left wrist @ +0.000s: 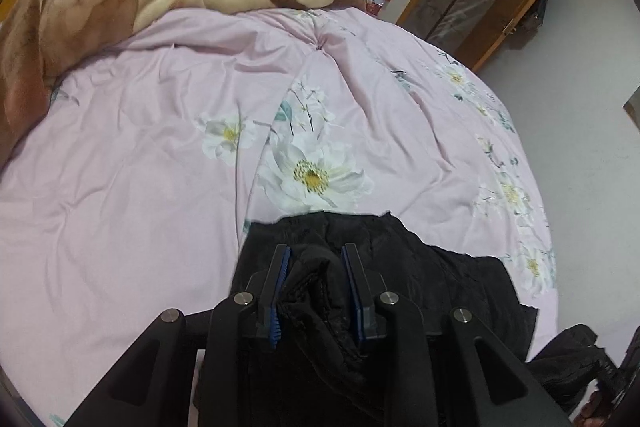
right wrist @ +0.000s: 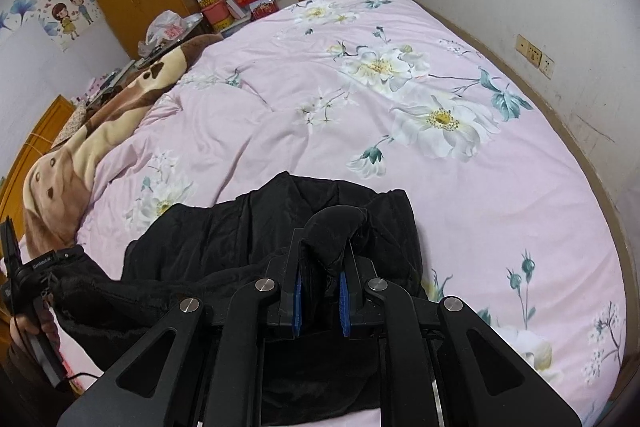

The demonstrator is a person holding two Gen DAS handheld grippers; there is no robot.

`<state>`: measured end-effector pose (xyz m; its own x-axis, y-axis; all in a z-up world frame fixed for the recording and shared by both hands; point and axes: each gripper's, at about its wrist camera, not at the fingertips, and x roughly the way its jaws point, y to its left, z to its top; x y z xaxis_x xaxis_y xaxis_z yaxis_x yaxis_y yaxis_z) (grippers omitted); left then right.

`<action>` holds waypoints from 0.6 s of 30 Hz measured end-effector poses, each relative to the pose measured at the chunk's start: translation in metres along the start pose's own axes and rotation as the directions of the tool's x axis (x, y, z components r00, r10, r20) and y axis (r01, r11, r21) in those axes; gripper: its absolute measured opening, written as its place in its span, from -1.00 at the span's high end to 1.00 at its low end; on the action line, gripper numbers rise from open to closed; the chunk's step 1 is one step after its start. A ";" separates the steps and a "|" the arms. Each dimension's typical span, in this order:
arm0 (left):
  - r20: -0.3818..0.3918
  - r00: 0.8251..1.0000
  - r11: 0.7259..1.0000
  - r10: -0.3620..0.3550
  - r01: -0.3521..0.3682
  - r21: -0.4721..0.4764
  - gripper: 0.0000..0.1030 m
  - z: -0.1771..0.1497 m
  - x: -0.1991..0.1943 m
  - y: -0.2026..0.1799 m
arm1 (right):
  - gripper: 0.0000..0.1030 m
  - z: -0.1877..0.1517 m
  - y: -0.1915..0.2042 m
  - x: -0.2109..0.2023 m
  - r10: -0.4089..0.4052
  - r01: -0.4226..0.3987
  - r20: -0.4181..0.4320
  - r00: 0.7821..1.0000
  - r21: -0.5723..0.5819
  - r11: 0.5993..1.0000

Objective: Fold large clothes

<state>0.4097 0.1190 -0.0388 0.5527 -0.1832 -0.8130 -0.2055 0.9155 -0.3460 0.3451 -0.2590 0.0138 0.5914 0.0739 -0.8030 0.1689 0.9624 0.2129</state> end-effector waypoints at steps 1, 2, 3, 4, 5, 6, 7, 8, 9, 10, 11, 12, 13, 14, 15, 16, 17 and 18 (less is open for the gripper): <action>0.003 1.000 1.000 0.008 -0.008 0.012 0.45 0.002 0.003 -0.002 | 0.73 0.003 -0.001 0.006 -0.001 0.001 -0.011 1.000 0.002 1.000; 0.003 1.000 1.000 0.018 -0.018 0.018 0.44 0.005 0.008 -0.003 | 0.73 0.005 -0.002 0.009 -0.003 0.004 -0.016 1.000 0.006 1.000; -0.004 1.000 1.000 0.025 -0.025 0.017 0.44 0.009 0.012 -0.003 | 0.73 0.009 -0.004 0.015 0.001 -0.001 -0.023 1.000 0.020 1.000; -0.007 1.000 1.000 0.023 -0.023 0.015 0.44 0.011 0.014 -0.003 | 0.73 0.010 -0.005 0.019 0.010 -0.010 -0.028 1.000 0.031 0.999; -0.012 1.000 1.000 0.020 -0.019 0.019 0.44 0.013 0.018 -0.004 | 0.73 0.013 -0.007 0.024 0.017 -0.016 -0.034 0.999 0.043 0.999; -0.014 1.000 0.999 0.023 -0.023 0.026 0.44 0.015 0.021 -0.005 | 0.72 0.013 -0.008 0.026 0.019 -0.017 -0.038 0.999 0.051 0.999; -0.012 0.999 0.999 0.032 -0.031 0.031 0.44 0.017 0.023 -0.006 | 0.71 0.016 -0.010 0.031 0.026 -0.023 -0.045 0.999 0.068 0.997; -0.007 0.999 0.998 0.040 -0.040 0.039 0.44 0.019 0.026 -0.006 | 0.71 0.018 -0.013 0.035 0.038 -0.033 -0.053 0.998 0.087 0.996; -0.002 0.999 0.998 0.041 -0.041 0.039 0.44 0.021 0.028 -0.006 | 0.70 0.019 -0.014 0.039 0.046 -0.040 -0.058 0.997 0.098 0.994; -0.002 0.999 0.999 0.043 -0.043 0.033 0.43 0.023 0.029 -0.005 | 0.70 0.021 -0.015 0.042 0.043 -0.036 -0.066 0.997 0.106 0.994; -0.005 0.999 0.999 0.039 -0.039 0.029 0.40 0.025 0.030 -0.004 | 0.69 0.023 -0.015 0.044 0.038 -0.030 -0.073 0.997 0.110 0.993; -0.001 1.000 0.999 0.026 -0.026 0.027 0.39 0.027 0.030 -0.002 | 0.67 0.026 -0.016 0.046 0.038 -0.028 -0.078 0.996 0.122 0.992; 0.011 1.000 1.000 0.013 -0.014 0.027 0.31 0.030 0.029 -0.001 | 0.65 0.028 -0.018 0.047 0.046 -0.035 -0.079 0.996 0.139 0.990; 0.030 0.999 1.000 0.014 -0.015 0.025 0.10 0.032 0.026 0.002 | 0.63 0.029 -0.019 0.048 0.054 -0.042 -0.078 0.995 0.149 0.988; 0.042 0.999 1.000 0.006 -0.007 0.020 0.01 0.033 0.023 0.003 | 0.60 0.031 -0.021 0.049 0.063 -0.049 -0.082 0.995 0.164 0.985; 0.056 0.998 0.999 -0.030 0.029 0.016 -0.08 0.034 0.018 0.008 | 0.56 0.032 -0.023 0.049 0.063 -0.048 -0.086 0.994 0.174 0.984; 0.062 0.997 0.998 -0.054 0.053 0.016 -0.10 0.035 0.015 0.010 | 0.54 0.034 -0.024 0.047 0.061 -0.045 -0.081 0.995 0.185 0.982; 0.073 0.995 0.997 -0.072 0.071 0.020 -0.11 0.035 0.011 0.012 | 0.48 0.036 -0.025 0.046 0.060 -0.046 -0.073 0.996 0.188 0.981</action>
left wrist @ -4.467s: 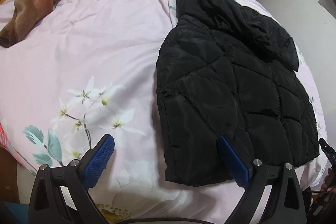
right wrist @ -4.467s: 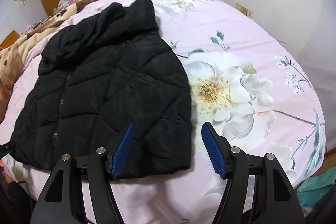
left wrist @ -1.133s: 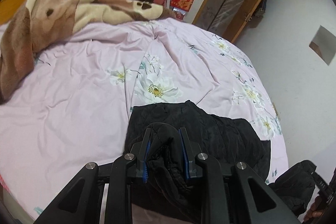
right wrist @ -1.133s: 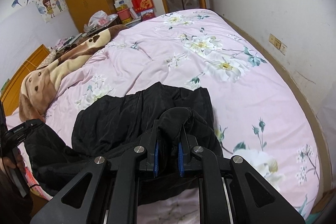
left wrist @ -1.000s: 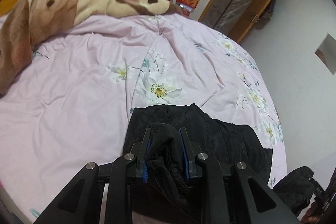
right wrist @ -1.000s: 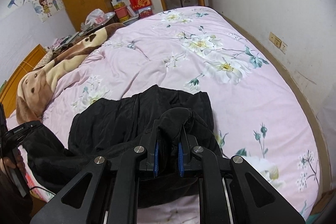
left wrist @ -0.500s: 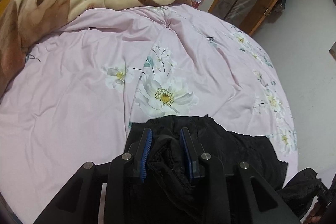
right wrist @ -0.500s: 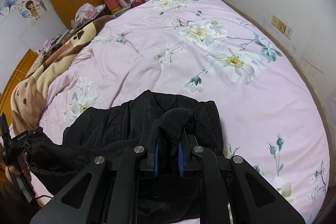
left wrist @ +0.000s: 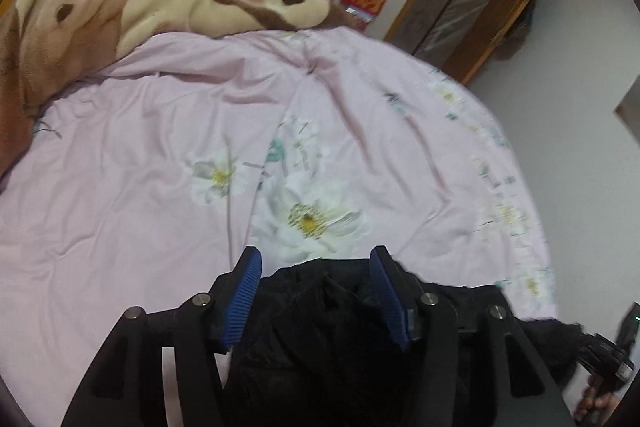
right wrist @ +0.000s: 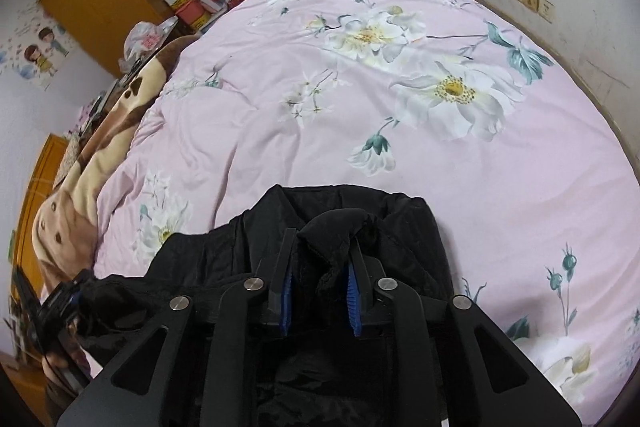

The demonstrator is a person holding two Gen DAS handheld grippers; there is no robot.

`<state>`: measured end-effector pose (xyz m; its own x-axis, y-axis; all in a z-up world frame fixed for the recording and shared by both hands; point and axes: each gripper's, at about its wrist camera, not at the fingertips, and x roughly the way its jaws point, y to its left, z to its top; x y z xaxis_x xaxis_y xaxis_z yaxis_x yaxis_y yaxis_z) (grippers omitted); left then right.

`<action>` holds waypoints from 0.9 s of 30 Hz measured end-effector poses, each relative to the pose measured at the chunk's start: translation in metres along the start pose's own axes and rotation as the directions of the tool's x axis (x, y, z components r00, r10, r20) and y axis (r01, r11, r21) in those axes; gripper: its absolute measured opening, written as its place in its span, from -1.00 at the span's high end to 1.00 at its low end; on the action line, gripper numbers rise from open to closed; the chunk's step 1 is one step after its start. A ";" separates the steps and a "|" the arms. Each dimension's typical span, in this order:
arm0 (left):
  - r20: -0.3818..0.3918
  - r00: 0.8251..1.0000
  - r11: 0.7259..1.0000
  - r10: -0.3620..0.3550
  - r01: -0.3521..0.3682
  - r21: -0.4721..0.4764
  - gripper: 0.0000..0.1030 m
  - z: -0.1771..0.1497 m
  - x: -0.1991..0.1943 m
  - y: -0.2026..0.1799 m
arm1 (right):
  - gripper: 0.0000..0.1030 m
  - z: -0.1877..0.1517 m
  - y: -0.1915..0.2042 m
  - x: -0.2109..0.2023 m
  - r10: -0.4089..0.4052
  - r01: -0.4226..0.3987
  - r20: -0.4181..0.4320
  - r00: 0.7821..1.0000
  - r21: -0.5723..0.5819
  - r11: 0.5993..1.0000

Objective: Fold large clothes

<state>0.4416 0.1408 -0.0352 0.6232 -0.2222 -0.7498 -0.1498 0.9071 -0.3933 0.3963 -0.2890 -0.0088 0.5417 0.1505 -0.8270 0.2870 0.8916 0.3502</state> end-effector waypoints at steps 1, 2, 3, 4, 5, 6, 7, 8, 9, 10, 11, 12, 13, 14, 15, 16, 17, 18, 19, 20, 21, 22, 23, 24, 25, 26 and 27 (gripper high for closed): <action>0.018 1.000 1.000 -0.010 0.010 0.011 -0.15 0.001 -0.006 0.003 | 0.38 0.002 0.000 -0.003 -0.006 0.006 0.015 1.000 0.000 1.000; 0.032 0.999 1.000 -0.016 0.015 0.020 -0.24 0.001 -0.012 0.005 | 0.33 0.004 0.000 -0.007 -0.013 0.013 0.033 0.999 0.002 1.000; 0.042 0.999 0.999 -0.023 0.022 0.025 -0.27 0.001 -0.015 0.007 | 0.20 0.007 0.000 -0.010 -0.014 0.014 0.047 0.999 0.005 1.000; 0.050 0.998 0.999 -0.036 0.034 0.036 -0.29 0.000 -0.019 0.010 | 0.18 0.009 0.001 -0.015 -0.016 0.016 0.070 0.997 0.000 1.000; 0.050 0.998 0.998 -0.045 0.042 0.052 -0.29 -0.001 -0.021 0.013 | 0.18 0.011 0.002 -0.018 -0.015 0.017 0.079 0.997 -0.018 1.000; 0.047 0.998 0.997 -0.049 0.046 0.060 -0.29 -0.002 -0.021 0.014 | 0.17 0.012 0.004 -0.020 -0.018 0.021 0.080 0.997 -0.037 0.999; 0.034 0.998 0.996 -0.056 0.054 0.071 -0.30 -0.004 -0.020 0.017 | 0.17 0.012 0.005 -0.021 -0.026 0.031 0.087 0.996 -0.057 0.998; 0.021 0.998 0.995 -0.065 0.063 0.080 -0.32 -0.006 -0.019 0.018 | 0.17 0.012 0.006 -0.024 -0.037 0.045 0.101 0.994 -0.076 0.996; 0.007 0.997 0.993 -0.075 0.074 0.096 -0.35 -0.009 -0.016 0.020 | 0.15 0.011 0.006 -0.030 -0.035 0.048 0.127 0.991 -0.101 0.994; -0.009 0.996 0.990 -0.085 0.085 0.112 -0.41 -0.013 -0.014 0.020 | 0.08 0.008 0.005 -0.034 -0.013 0.031 0.144 0.990 -0.121 0.992; -0.027 0.995 0.986 -0.100 0.103 0.129 -0.43 -0.017 -0.011 0.020 | 0.01 0.005 0.002 -0.039 0.028 -0.005 0.156 0.987 -0.148 0.989; -0.043 0.993 0.983 -0.114 0.119 0.143 -0.43 -0.022 -0.009 0.019 | -0.16 0.003 -0.001 -0.041 0.049 -0.022 0.160 0.986 -0.165 0.986; -0.075 0.988 0.976 -0.132 0.142 0.163 -0.43 -0.027 -0.004 0.019 | -0.28 -0.001 -0.005 -0.042 0.059 -0.027 0.161 0.985 -0.193 0.981; -0.089 0.987 0.974 -0.132 0.146 0.174 -0.43 -0.031 -0.001 0.018 | -0.30 -0.005 -0.010 -0.041 0.055 -0.020 0.153 0.987 -0.221 0.975; -0.103 0.986 0.971 -0.131 0.149 0.189 -0.44 -0.036 0.003 0.016 | -0.31 -0.008 -0.012 -0.038 0.047 -0.012 0.143 0.989 -0.236 0.972; -0.121 0.983 0.966 -0.135 0.157 0.204 -0.45 -0.040 0.007 0.014 | -0.31 -0.012 -0.018 -0.032 0.028 0.005 0.122 0.992 -0.257 0.967; -0.143 0.981 0.963 -0.134 0.163 0.216 -0.47 -0.045 0.013 0.012 | -0.31 -0.016 -0.023 -0.026 0.013 0.016 0.102 0.995 -0.273 0.962; -0.162 0.978 0.961 -0.132 0.167 0.223 -0.48 -0.049 0.019 0.009 | -0.31 -0.018 -0.027 -0.020 0.008 0.017 0.087 0.996 -0.285 0.958; -0.185 0.974 0.958 -0.134 0.175 0.227 -0.49 -0.052 0.025 0.007 | -0.31 -0.020 -0.030 -0.015 0.009 0.014 0.078 0.997 -0.291 0.957; -0.208 0.970 0.957 -0.129 0.177 0.229 -0.49 -0.055 0.033 0.004 | -0.31 -0.021 -0.035 -0.009 0.021 0.000 0.071 0.997 -0.290 0.957; -0.219 0.968 0.957 -0.123 0.174 0.231 -0.49 -0.056 0.039 0.003 | -0.31 -0.022 -0.039 -0.005 0.037 -0.016 0.065 0.997 -0.288 0.958; -0.225 0.967 0.958 -0.119 0.171 0.230 -0.49 -0.057 0.043 0.001 | -0.31 -0.021 -0.042 0.000 0.050 -0.031 0.057 0.997 -0.286 0.958; -0.230 0.967 0.961 -0.111 0.164 0.224 -0.50 -0.057 0.047 0.000 | -0.31 -0.020 -0.044 0.007 0.064 -0.048 0.047 0.997 -0.283 0.958; -0.232 0.967 0.962 -0.108 0.161 0.222 -0.50 -0.057 0.050 0.000 | -0.31 -0.019 -0.045 0.012 0.071 -0.057 0.041 0.997 -0.285 0.957; -0.236 0.966 0.961 -0.103 0.158 0.228 -0.51 -0.058 0.054 -0.003 | -0.31 -0.018 -0.046 0.019 0.089 -0.079 0.025 0.996 -0.284 0.955; -0.243 0.966 0.960 -0.092 0.151 0.235 -0.51 -0.059 0.058 -0.005 | -0.31 -0.016 -0.046 0.024 0.106 -0.098 0.013 0.994 -0.282 0.954; -0.249 0.965 0.960 -0.084 0.145 0.238 -0.51 -0.059 0.061 -0.006 | -0.31 -0.015 -0.046 0.030 0.116 -0.112 -0.003 0.993 -0.276 0.954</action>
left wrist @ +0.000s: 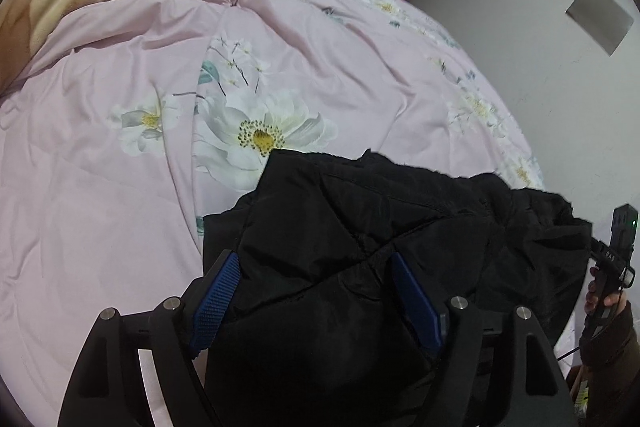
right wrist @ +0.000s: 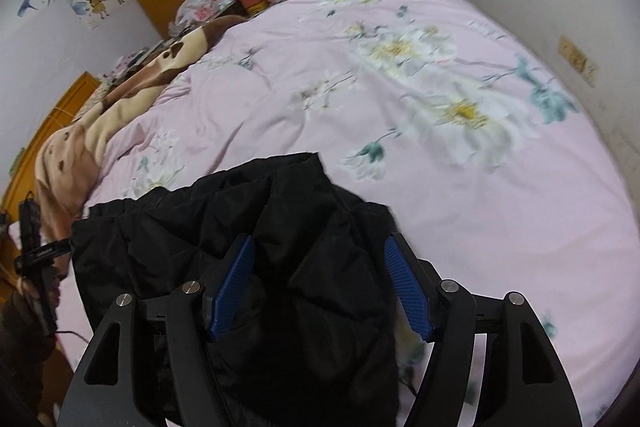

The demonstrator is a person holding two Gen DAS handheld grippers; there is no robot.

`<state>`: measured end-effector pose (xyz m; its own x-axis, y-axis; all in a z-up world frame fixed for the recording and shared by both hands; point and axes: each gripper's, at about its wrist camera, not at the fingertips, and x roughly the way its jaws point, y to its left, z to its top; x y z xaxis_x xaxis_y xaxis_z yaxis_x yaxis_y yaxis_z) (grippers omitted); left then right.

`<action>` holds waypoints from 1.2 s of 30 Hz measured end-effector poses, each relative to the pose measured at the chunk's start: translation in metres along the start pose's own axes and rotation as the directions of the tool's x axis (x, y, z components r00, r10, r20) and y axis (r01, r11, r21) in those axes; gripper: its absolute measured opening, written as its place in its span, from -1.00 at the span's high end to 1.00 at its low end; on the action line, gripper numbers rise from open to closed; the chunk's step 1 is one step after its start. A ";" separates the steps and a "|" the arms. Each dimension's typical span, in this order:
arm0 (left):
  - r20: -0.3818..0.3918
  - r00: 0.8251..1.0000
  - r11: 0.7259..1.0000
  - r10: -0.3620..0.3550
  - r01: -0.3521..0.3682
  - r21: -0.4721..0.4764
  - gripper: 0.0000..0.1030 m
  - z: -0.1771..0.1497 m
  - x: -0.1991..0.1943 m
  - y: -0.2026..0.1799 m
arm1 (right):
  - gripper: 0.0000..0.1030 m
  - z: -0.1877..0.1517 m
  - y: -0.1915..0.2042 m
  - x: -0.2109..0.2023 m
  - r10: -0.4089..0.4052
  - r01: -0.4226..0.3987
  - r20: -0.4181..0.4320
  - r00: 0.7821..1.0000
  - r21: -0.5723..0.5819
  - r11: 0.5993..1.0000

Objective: Fold large clothes

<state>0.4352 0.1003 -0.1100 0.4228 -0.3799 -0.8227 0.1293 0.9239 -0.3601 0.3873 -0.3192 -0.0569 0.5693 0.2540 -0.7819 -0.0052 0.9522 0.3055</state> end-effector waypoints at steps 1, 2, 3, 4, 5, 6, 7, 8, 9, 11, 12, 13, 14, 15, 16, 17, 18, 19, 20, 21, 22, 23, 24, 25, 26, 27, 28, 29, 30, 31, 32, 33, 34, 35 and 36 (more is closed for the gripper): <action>-0.007 1.000 1.000 0.008 -0.008 0.001 -0.51 0.000 0.004 -0.002 | -0.31 0.001 -0.002 0.007 0.010 -0.009 -0.017 1.000 0.015 1.000; -0.010 1.000 1.000 0.015 -0.015 -0.002 -0.51 0.000 0.006 -0.002 | -0.31 0.001 -0.004 0.011 0.024 -0.023 -0.026 0.999 0.028 0.999; -0.016 1.000 1.000 0.024 -0.024 -0.009 -0.51 0.000 0.008 -0.002 | -0.31 0.000 -0.004 0.014 0.031 -0.029 -0.031 0.999 0.043 0.999; -0.018 0.999 1.000 0.028 -0.028 -0.012 -0.50 0.002 0.010 -0.002 | -0.29 0.000 -0.006 0.016 0.037 -0.035 -0.032 0.999 0.064 0.997; -0.012 0.999 0.999 0.039 -0.039 -0.012 -0.37 0.002 0.011 -0.003 | -0.25 0.000 -0.006 0.017 0.046 -0.044 -0.033 0.998 0.076 0.996; -0.011 0.999 0.999 0.046 -0.046 -0.008 -0.23 0.003 0.011 -0.003 | -0.04 -0.001 -0.005 0.017 0.040 -0.037 -0.032 0.999 0.078 0.996; -0.010 0.998 0.998 0.061 -0.061 -0.001 0.00 0.003 0.011 -0.005 | 0.23 -0.001 -0.004 0.016 0.028 -0.026 -0.030 0.999 0.072 0.997; -0.004 0.998 0.998 0.069 -0.069 -0.003 0.21 0.003 0.009 -0.004 | 0.36 -0.001 -0.004 0.014 0.035 -0.033 -0.021 0.999 0.065 0.997; 0.004 0.997 0.997 0.077 -0.077 -0.013 0.31 0.004 0.007 -0.004 | 0.56 -0.001 -0.004 0.011 0.037 -0.036 -0.012 0.999 0.061 0.998; 0.049 0.996 0.996 0.078 -0.075 -0.056 0.43 0.007 -0.006 0.001 | 0.66 0.000 -0.004 -0.002 0.038 -0.040 0.037 0.999 0.062 0.997; 0.088 0.994 0.995 0.072 -0.065 -0.074 0.43 0.009 -0.016 0.001 | 0.67 0.001 -0.004 -0.009 0.040 -0.044 0.064 0.997 0.061 0.997; 0.121 0.990 0.996 0.072 -0.064 -0.067 0.43 0.010 -0.024 -0.002 | 0.67 0.002 -0.003 -0.017 0.047 -0.052 0.093 0.995 0.054 0.997; 0.144 0.987 0.996 0.075 -0.068 -0.054 0.43 0.011 -0.030 -0.005 | 0.68 0.004 0.000 -0.024 0.050 -0.056 0.121 0.991 0.042 0.998; 0.163 0.983 0.996 0.082 -0.077 -0.037 0.43 0.014 -0.034 -0.009 | 0.68 0.007 0.004 -0.029 0.045 -0.049 0.141 0.989 0.028 0.998; 0.177 0.980 0.996 0.091 -0.089 -0.020 0.43 0.016 -0.038 -0.013 | 0.68 0.009 0.007 -0.033 0.030 -0.033 0.159 0.987 0.016 0.999; 0.186 0.978 0.996 0.094 -0.093 -0.014 0.43 0.020 -0.037 -0.015 | 0.68 0.011 0.009 -0.032 0.021 -0.024 0.167 0.986 0.011 1.000; 0.180 0.979 0.996 0.093 -0.092 -0.016 0.43 0.023 -0.034 -0.014 | 0.68 0.011 0.008 -0.030 0.011 -0.013 0.164 0.986 0.011 1.000; 0.162 0.982 0.995 0.097 -0.094 -0.025 0.43 0.026 -0.027 -0.012 | 0.68 0.013 0.006 -0.022 -0.011 0.008 0.143 0.990 0.021 1.000; 0.121 0.986 0.993 0.115 -0.112 -0.029 0.42 0.027 -0.013 -0.009 | 0.68 0.013 0.000 -0.010 -0.023 0.018 0.104 0.994 0.044 0.999; 0.071 0.988 0.990 0.141 -0.139 -0.027 0.42 0.026 0.004 -0.007 | 0.68 0.013 -0.004 0.000 -0.038 0.034 0.069 0.997 0.061 0.998; 0.033 0.988 0.988 0.151 -0.149 -0.041 0.41 0.024 0.017 -0.003 | 0.68 0.011 -0.009 0.016 -0.066 0.065 0.010 0.998 0.080 0.995; 0.013 0.987 0.986 0.157 -0.156 -0.056 0.39 0.022 0.026 0.000 | 0.68 0.009 -0.012 0.026 -0.079 0.080 -0.017 0.997 0.084 0.993; 0.010 0.987 0.985 0.159 -0.158 -0.064 0.38 0.020 0.031 0.002 | 0.66 0.007 -0.012 0.035 -0.103 0.105 -0.044 0.994 0.072 0.992; 0.008 0.987 0.984 0.163 -0.162 -0.068 0.38 0.018 0.035 0.003 | 0.66 0.005 -0.011 0.044 -0.125 0.130 -0.086 0.988 0.061 0.990; 0.003 0.985 0.983 0.175 -0.175 -0.059 0.37 0.017 0.039 0.002 | 0.65 0.003 -0.012 0.052 -0.133 0.141 -0.123 0.983 0.062 0.988; 0.001 0.983 0.982 0.183 -0.183 -0.046 0.37 0.016 0.041 0.001 | 0.65 0.004 -0.011 0.056 -0.140 0.149 -0.138 0.980 0.057 0.987; -0.003 0.981 0.981 0.194 -0.194 -0.030 0.36 0.016 0.044 0.000 | 0.63 0.005 -0.010 0.061 -0.156 0.164 -0.157 0.975 0.036 0.986; -0.009 0.978 0.978 0.207 -0.207 -0.015 0.35 0.016 0.048 -0.002 | 0.63 0.004 -0.009 0.064 -0.172 0.178 -0.168 0.971 0.016 0.984; -0.017 0.976 0.976 0.216 -0.216 -0.003 0.34 0.016 0.051 -0.003 | 0.63 0.004 -0.007 0.068 -0.191 0.192 -0.181 0.965 -0.012 0.981; -0.018 0.975 0.975 0.222 -0.222 -0.003 0.33 0.015 0.053 -0.004 | 0.62 0.005 -0.007 0.072 -0.196 0.198 -0.197 0.961 -0.011 0.980; -0.018 0.975 0.975 0.222 -0.222 -0.013 0.33 0.015 0.055 -0.003 | 0.62 0.003 -0.007 0.074 -0.202 0.206 -0.210 0.956 -0.003 0.978; -0.019 0.975 0.975 0.220 -0.220 -0.025 0.32 0.014 0.056 -0.002 | 0.61 0.003 -0.006 0.075 -0.212 0.215 -0.217 0.953 -0.007 0.977; -0.020 0.974 0.974 0.225 -0.225 -0.030 0.30 0.014 0.057 -0.003 | 0.59 0.003 -0.003 0.077 -0.231 0.230 -0.223 0.947 -0.029 0.973; -0.017 0.972 0.971 0.236 -0.236 -0.034 0.28 0.014 0.056 -0.005 | 0.58 0.003 0.000 0.078 -0.247 0.243 -0.225 0.942 -0.048 0.969; -0.013 0.970 0.969 0.244 -0.244 -0.032 0.25 0.014 0.054 -0.007 | 0.57 0.004 0.003 0.078 -0.263 0.258 -0.221 0.939 -0.054 0.965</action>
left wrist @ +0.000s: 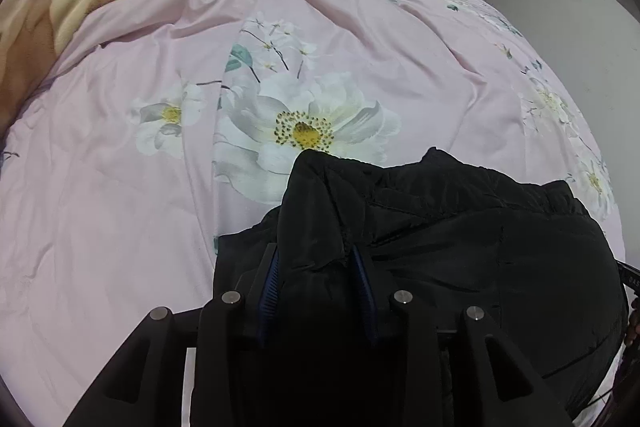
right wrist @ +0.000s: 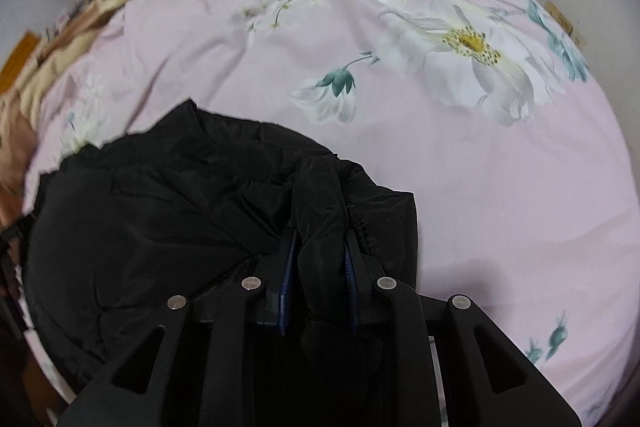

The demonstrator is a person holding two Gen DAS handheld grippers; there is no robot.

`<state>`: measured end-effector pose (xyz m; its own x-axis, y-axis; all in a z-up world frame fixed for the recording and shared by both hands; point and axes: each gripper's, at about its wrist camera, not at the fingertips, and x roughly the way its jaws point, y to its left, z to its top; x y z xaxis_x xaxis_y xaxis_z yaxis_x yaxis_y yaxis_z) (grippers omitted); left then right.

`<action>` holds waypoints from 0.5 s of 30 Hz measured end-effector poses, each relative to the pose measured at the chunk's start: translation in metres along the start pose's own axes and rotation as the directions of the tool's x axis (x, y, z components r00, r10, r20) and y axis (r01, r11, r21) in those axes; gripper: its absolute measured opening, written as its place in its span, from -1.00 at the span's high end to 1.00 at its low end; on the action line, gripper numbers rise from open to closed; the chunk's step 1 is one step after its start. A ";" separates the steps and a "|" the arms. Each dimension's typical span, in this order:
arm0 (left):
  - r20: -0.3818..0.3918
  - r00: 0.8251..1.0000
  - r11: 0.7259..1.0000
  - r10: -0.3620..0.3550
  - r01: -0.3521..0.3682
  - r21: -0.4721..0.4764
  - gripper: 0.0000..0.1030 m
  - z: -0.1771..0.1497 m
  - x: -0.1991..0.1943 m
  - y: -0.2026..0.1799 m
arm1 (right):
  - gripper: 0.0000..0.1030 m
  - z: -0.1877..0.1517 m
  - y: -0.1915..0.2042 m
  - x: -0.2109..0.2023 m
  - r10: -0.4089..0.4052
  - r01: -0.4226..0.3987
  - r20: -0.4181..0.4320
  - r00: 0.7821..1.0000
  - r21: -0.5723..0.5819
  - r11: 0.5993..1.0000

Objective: Fold large clothes

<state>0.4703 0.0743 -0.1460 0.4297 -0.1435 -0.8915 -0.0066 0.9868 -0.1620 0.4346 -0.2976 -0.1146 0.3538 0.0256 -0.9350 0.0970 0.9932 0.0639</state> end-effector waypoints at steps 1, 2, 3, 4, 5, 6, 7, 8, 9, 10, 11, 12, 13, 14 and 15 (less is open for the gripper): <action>0.011 1.000 1.000 0.007 -0.007 0.003 0.21 0.000 -0.003 -0.002 | 0.53 -0.001 0.000 -0.001 -0.007 0.007 0.000 1.000 0.002 1.000; 0.023 1.000 1.000 0.005 -0.005 -0.014 0.14 0.000 -0.008 -0.001 | 0.53 -0.001 0.002 -0.002 -0.017 0.017 -0.002 1.000 0.003 1.000; 0.025 1.000 1.000 0.003 -0.002 -0.026 0.10 0.000 -0.011 0.000 | 0.49 0.000 0.003 -0.006 -0.031 0.031 0.006 1.000 0.003 1.000; 0.025 1.000 0.999 -0.016 0.017 -0.052 0.04 0.002 -0.018 0.004 | 0.37 -0.001 0.005 -0.015 -0.052 0.052 0.036 0.998 -0.003 0.999; 0.031 0.999 0.997 -0.032 0.034 -0.076 -0.05 0.003 -0.024 0.008 | 0.27 -0.001 0.007 -0.022 -0.070 0.071 0.059 0.996 -0.011 0.997; 0.053 0.997 0.993 -0.049 0.055 -0.102 -0.13 0.003 -0.035 0.013 | 0.01 -0.002 0.008 -0.033 -0.097 0.099 0.089 0.991 -0.013 0.995; 0.079 0.995 0.992 -0.060 0.068 -0.110 -0.29 0.003 -0.046 0.015 | -0.25 -0.002 0.008 -0.041 -0.107 0.108 0.110 0.988 -0.005 0.994; 0.101 0.993 0.991 -0.058 0.069 -0.112 -0.33 0.002 -0.057 0.017 | -0.33 -0.003 0.006 -0.053 -0.101 0.100 0.142 0.985 0.011 0.995; 0.136 0.990 0.993 -0.047 0.060 -0.099 -0.33 0.001 -0.072 0.017 | -0.35 -0.004 0.004 -0.070 -0.088 0.083 0.185 0.979 0.035 0.996; 0.161 0.986 0.995 -0.042 0.056 -0.082 -0.33 -0.001 -0.084 0.015 | -0.35 -0.006 0.003 -0.082 -0.094 0.085 0.214 0.972 0.054 0.995; 0.175 0.984 0.996 -0.041 0.055 -0.076 -0.34 -0.003 -0.094 0.014 | -0.35 -0.008 0.003 -0.099 -0.107 0.090 0.253 0.962 0.079 0.993; 0.191 0.980 0.996 -0.050 0.064 -0.064 -0.36 -0.008 -0.107 0.009 | -0.35 -0.009 0.006 -0.107 -0.104 0.082 0.281 0.954 0.088 0.993; 0.195 0.979 0.996 -0.061 0.073 -0.053 -0.46 -0.011 -0.113 0.006 | -0.35 -0.012 0.009 -0.120 -0.092 0.066 0.314 0.945 0.093 0.993; 0.195 0.978 0.996 -0.075 0.083 -0.030 -0.53 -0.016 -0.120 -0.002 | -0.35 -0.017 0.014 -0.131 -0.075 0.047 0.338 0.938 0.090 0.995; 0.197 0.977 0.996 -0.081 0.086 -0.016 -0.53 -0.021 -0.125 -0.009 | -0.35 -0.022 0.021 -0.139 -0.049 0.024 0.354 0.934 0.075 0.997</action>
<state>0.3978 0.0814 -0.0423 0.5983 -0.2050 -0.7746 0.0158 0.9695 -0.2444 0.3671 -0.2773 0.0087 0.6547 -0.0647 -0.7531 0.1749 0.9823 0.0677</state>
